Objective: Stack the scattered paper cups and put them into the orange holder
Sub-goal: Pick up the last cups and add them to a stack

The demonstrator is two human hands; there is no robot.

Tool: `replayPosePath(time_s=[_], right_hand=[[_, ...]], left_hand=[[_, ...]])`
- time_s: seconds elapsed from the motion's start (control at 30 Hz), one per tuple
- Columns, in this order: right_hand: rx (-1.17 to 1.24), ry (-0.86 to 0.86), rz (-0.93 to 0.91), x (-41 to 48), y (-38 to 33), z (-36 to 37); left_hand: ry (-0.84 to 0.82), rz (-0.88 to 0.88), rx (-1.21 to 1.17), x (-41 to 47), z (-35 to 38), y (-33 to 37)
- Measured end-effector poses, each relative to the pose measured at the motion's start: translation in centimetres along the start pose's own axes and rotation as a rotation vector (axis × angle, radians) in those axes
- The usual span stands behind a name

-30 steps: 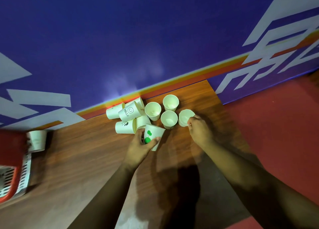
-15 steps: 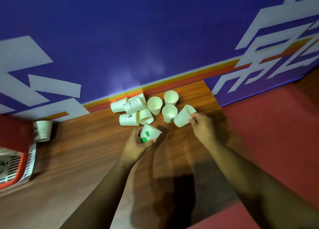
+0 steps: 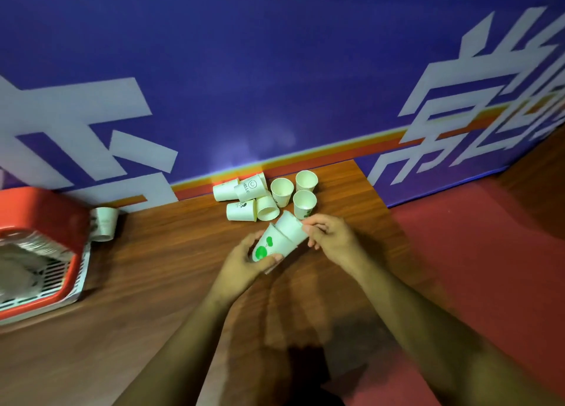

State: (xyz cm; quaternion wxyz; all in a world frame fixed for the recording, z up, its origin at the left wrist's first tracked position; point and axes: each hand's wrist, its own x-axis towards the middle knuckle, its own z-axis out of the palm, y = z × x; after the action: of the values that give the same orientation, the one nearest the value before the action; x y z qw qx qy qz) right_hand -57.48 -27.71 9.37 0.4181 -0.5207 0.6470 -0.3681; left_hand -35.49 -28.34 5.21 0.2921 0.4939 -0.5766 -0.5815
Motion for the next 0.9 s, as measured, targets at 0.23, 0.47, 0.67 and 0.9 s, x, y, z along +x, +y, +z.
replayPosePath(time_s=[0.23,0.47,0.67,0.9], right_hand=[[0.099,-0.212,0.17,2.4,0.3,2.6],[-0.162,0.034,-0.027,11.9,5.3,0.6],[-0.676,-0.102,-0.057,17.6,9.5,0.2],[-0.855,-0.178,-0.163,18.1,12.4,-0.6]], left_hand=[[0.135,-0.107,-0.066,0.7,0.2,0.0],[0.309,-0.213,-0.253,4.2,2.5,-0.6],[0.42,-0.303,-0.26,5.4,3.4,-1.8],[0.44,-0.356,-0.231,6.5,3.7,-2.6]])
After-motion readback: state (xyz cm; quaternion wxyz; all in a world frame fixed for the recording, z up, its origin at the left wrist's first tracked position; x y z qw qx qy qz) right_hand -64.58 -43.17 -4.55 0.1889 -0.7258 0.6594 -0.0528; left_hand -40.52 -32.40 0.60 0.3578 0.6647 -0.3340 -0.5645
